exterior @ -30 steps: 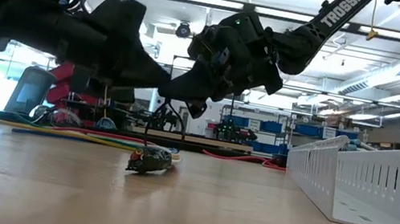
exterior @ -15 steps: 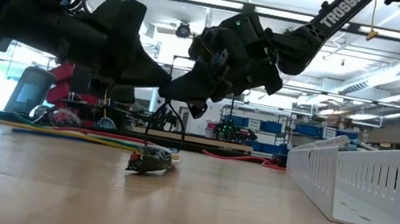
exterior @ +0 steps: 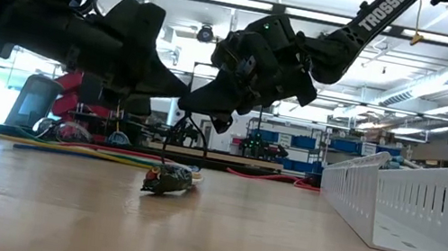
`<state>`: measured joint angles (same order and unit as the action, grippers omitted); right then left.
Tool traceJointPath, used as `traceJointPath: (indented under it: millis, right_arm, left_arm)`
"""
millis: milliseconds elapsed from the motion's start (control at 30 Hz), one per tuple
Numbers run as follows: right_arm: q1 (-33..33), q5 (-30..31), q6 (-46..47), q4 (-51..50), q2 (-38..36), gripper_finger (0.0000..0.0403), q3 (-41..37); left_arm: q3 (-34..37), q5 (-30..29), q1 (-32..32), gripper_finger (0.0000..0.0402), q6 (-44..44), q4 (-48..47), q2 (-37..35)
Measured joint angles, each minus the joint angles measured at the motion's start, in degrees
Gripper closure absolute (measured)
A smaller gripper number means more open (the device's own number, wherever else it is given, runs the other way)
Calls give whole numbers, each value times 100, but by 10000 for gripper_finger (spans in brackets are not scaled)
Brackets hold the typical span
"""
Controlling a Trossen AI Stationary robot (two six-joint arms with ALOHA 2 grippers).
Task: Ziptie cables
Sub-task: Wrap the cable wires with the black zip tie
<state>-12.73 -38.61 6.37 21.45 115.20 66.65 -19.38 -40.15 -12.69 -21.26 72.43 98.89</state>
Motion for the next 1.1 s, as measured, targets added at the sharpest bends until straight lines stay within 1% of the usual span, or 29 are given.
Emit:
traceJointPath:
  millis: [167, 467, 633, 767, 933, 1100]
  right_arm:
    - [17, 0, -3, -12, -4, 403, 0]
    - [42, -20, -61, -31, -4, 403, 0]
    - [86, 23, -59, -33, -4, 403, 0]
    - [113, 39, -59, -37, -4, 403, 0]
    - [114, 90, -59, -74, -4, 403, 0]
    - [111, 117, -99, -79, -4, 403, 0]
  left_arm:
    - [0, 1, -2, 382, -62, 29, 0]
    - [0, 110, 21, 335, -148, 41, 0]
    - [0, 136, 117, 328, -151, 6, 0]
    - [-8, 165, 185, 341, -147, -3, 0]
    - [-9, 156, 184, 393, -18, -14, 0]
    - [-9, 218, 184, 398, -11, -47, 0]
